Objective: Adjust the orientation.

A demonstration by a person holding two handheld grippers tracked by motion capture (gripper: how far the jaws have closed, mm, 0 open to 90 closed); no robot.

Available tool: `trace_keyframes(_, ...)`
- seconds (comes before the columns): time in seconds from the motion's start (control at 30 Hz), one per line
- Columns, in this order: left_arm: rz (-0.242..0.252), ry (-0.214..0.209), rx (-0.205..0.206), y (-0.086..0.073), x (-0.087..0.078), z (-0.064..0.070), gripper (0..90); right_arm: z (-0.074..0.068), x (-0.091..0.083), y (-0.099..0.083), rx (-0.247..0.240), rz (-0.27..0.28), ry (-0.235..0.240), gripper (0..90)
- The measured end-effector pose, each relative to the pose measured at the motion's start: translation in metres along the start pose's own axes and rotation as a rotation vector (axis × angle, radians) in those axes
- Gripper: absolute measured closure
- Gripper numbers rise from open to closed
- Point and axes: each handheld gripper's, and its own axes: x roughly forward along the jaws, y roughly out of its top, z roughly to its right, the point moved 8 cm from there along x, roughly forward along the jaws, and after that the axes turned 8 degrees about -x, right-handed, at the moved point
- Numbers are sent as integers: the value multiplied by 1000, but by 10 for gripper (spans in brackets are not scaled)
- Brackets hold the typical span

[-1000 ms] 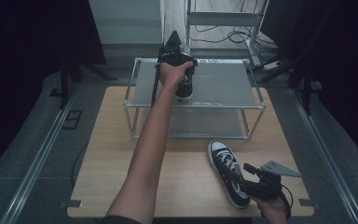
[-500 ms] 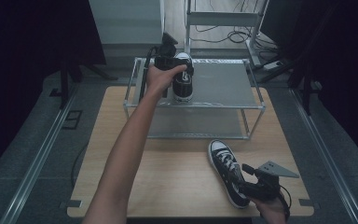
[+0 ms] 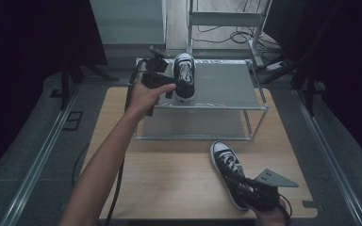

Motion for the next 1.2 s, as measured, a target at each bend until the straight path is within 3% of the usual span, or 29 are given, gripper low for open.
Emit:
trace_keyframes(0.07, 6, -2, 6, -7, -3, 0, 216, -15, 0, -8, -34, -28, 30, 835)
trace_keyframes(0.17, 11, -33, 28, -24, -8, 1, 218, -27, -2, -23, -51, -65, 58, 888)
trace_keyframes(0.27, 12, -50, 38, -34, -10, 0, 219, -32, -2, -34, -60, -97, 75, 898)
trace_keyframes(0.37, 8, -48, 50, -48, -11, -5, 223, -33, -1, -50, -66, -149, 63, 900)
trace_keyframes(0.5, 5, -45, 69, -67, -12, -14, 222, -22, -2, -63, -64, -189, 28, 900)
trace_keyframes(0.53, 10, -46, 71, -74, -12, -17, 224, -12, -2, -68, -62, -202, 1, 900)
trace_keyframes(0.57, 10, -46, 71, -74, -12, -17, 225, -10, -3, -68, -43, -188, 27, 900)
trace_keyframes(0.6, 9, -37, 83, -84, -12, -20, 226, -9, -4, -68, -37, -187, 35, 900)
trace_keyframes(0.63, 9, -37, 83, -84, -12, -20, 227, -9, -4, -68, -37, -187, 35, 900)
trace_keyframes(0.67, 5, -34, 94, -95, -11, -22, 227, -6, -4, -69, -59, -193, 15, 900)
trace_keyframes(0.77, 0, -45, 91, -107, -10, -23, 227, -2, -6, -69, -44, -185, 22, 900)
trace_keyframes(0.8, 0, -49, 85, -118, -9, -26, 226, 7, -8, -71, -40, -185, -15, 900)
trace_keyframes(0.9, -7, -37, 93, -130, -7, -31, 226, 17, -10, -72, -14, -175, -21, 900)
trace_keyframes(0.97, -9, -36, 92, -140, -5, -35, 226, 25, -13, -73, -23, -173, -34, 900)
trace_keyframes(1.07, -16, -50, 81, -154, -3, -41, 226, 41, -17, -74, -22, -180, -87, 900)
trace_keyframes(1.13, -25, -42, 80, -163, -1, -46, 225, 46, -20, -76, 6, -166, -60, 886)
trace_keyframes(1.2, -28, -36, 73, -170, 1, -51, 225, 45, -19, -75, -8, -161, -61, 835)
